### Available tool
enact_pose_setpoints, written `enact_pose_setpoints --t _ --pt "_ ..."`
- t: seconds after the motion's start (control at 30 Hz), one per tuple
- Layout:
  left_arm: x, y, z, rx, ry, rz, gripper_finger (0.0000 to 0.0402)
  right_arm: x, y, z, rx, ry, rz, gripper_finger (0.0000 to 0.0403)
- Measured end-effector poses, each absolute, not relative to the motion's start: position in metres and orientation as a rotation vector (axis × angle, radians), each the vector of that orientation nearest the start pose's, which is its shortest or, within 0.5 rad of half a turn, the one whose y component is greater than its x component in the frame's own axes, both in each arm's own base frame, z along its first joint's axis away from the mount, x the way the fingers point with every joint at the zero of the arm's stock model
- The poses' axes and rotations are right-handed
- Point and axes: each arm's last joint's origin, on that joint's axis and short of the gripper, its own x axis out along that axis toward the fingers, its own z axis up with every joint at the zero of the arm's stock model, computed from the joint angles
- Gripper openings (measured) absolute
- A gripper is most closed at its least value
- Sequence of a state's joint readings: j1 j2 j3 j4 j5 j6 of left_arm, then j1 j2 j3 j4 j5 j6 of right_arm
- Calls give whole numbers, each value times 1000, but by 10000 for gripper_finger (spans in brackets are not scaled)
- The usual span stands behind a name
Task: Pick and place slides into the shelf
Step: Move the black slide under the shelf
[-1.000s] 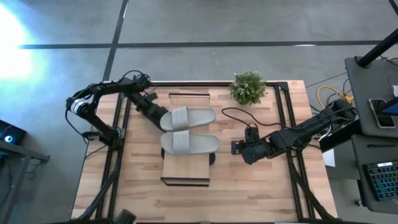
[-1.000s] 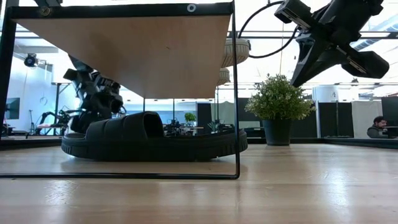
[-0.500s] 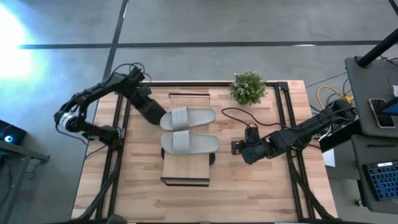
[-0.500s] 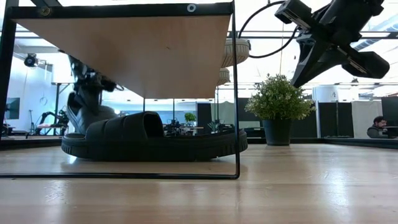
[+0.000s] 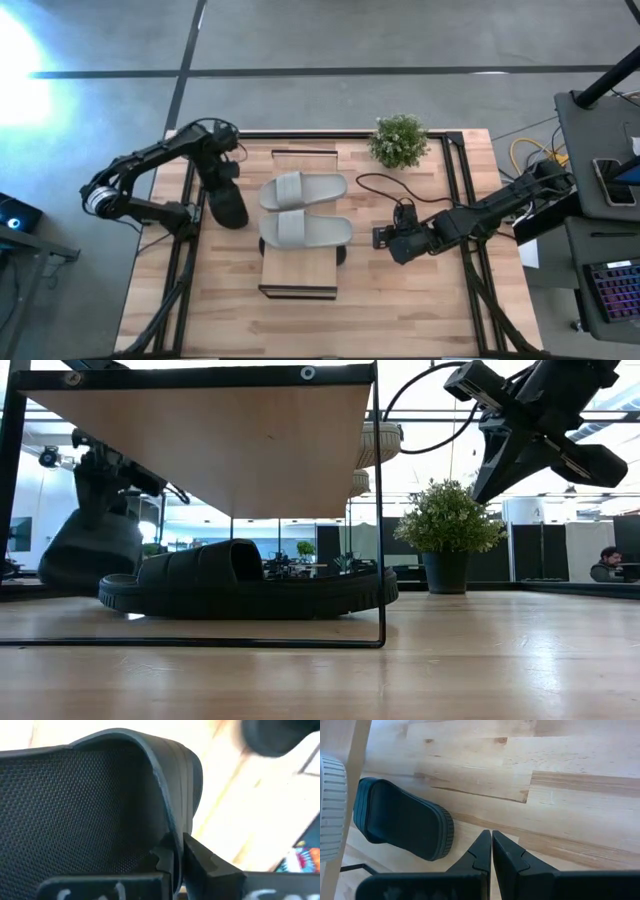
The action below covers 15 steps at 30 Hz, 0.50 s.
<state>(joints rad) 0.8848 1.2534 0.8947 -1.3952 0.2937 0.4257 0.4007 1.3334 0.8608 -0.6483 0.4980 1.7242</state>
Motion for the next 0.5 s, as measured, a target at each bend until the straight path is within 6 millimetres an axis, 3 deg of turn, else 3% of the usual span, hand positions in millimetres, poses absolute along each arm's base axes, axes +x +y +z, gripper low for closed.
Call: enact_pose_setpoints --t 0.27,0.5 --pt "122 131 210 -625 1608 161 11 230 83 218 1090 620 -859 9" --pt "126 136 208 -588 1602 240 87 231 83 218 1099 617 -852 9"
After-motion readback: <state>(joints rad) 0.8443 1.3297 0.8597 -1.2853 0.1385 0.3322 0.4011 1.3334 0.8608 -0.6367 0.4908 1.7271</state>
